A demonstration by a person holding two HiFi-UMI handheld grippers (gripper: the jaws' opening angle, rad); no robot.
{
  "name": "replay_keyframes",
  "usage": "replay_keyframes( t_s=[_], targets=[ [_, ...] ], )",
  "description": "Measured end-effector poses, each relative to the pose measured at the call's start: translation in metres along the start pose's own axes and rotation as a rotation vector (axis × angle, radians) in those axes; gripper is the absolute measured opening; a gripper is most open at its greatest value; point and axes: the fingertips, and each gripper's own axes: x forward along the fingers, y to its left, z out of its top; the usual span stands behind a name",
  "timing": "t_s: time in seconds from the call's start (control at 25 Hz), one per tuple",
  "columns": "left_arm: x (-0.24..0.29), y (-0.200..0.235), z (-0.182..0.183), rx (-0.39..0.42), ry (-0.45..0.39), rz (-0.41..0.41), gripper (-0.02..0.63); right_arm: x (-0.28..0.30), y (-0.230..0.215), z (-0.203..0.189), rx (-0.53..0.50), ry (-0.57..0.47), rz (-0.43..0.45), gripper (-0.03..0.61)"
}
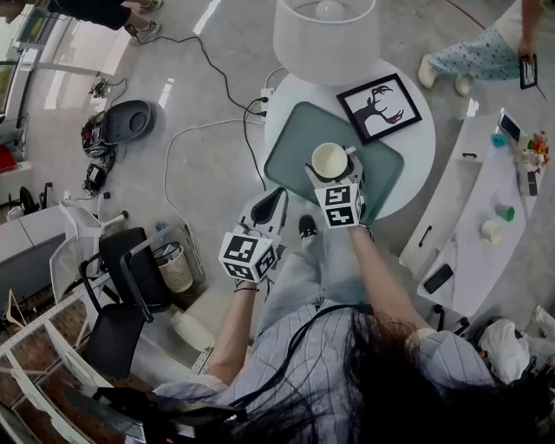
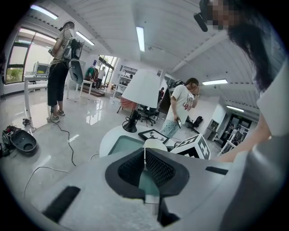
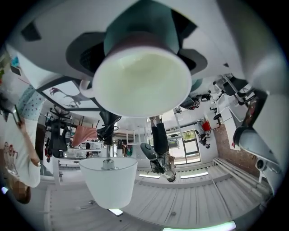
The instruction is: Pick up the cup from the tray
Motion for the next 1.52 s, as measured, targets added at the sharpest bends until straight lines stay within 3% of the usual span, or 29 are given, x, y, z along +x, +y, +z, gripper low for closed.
replay_keyframes(
  t_s=[0.36,0.56,1.2,1.52],
  targets=[
    [-0.013,-0.001,0.011,0.019,-0.041,-0.004,0.014,-0.031,0.011,0.028,-0.042,-0.047,0.044,0.411],
    [-0.025,-0.010,0.020,0.037,-0.071,-0.025,0.014,-0.053,0.022,0.042,0.003,-0.073,0.063,0.411],
    [-0.081,-0.044,0.014,0.105,-0.119,-0.134,0.014,-0.131,0.044,0.062,0.063,-0.150,-0.029,0.411],
    [-0.085,-0.074,0.003,0.099,-0.132,-0.181,0.014,-0.166,0.049,0.056,0.058,-0.162,-0.041,0.411]
  ],
)
